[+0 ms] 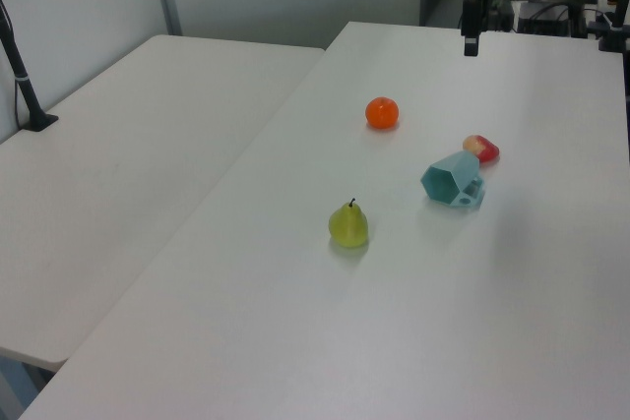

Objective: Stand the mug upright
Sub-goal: 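Move the gripper down toward the tipped-over light-blue mug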

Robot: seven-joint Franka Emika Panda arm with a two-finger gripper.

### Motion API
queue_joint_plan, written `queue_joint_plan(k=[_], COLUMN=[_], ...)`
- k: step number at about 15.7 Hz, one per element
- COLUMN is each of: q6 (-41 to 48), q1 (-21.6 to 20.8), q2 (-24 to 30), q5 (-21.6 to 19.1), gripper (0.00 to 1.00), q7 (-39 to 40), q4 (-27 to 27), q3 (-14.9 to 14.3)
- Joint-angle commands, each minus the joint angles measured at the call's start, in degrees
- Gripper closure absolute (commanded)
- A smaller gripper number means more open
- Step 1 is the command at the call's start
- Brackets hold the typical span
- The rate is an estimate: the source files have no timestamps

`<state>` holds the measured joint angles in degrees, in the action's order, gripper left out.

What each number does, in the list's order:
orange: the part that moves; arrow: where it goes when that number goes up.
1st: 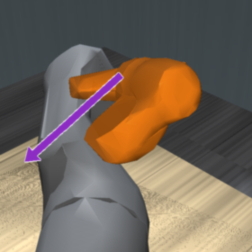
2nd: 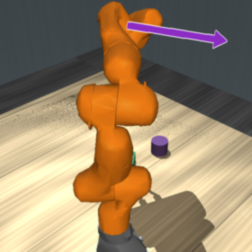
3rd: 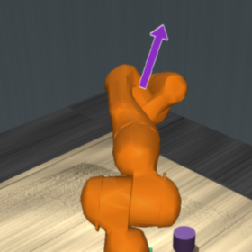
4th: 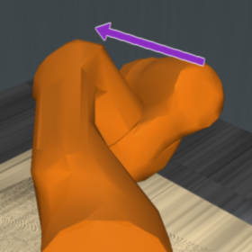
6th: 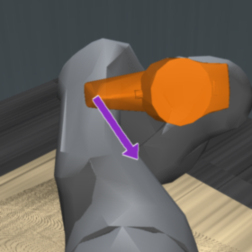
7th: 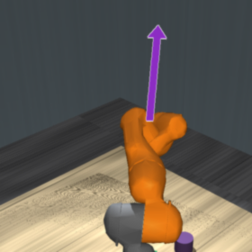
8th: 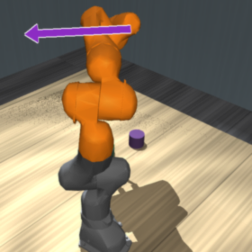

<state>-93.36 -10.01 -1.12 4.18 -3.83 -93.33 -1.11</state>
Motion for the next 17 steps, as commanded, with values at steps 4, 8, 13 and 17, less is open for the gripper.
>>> queue_joint_plan(k=[4,8,13,17], q6=[-1.56,-1.56,-0.94,2.92], q1=[-0.62,-0.71,-3.60,-10.54], q2=[1.12,1.04,0.33,-2.82], q5=[0.65,0.65,3.09,16.37], gripper=[0.00,0.00,0.00,0.00], q7=[-1.09,-1.09,-1.53,-8.02], q4=[-1.94,-1.94,-1.94,-2.03], q3=[-0.30,-0.30,-0.21,0.05])
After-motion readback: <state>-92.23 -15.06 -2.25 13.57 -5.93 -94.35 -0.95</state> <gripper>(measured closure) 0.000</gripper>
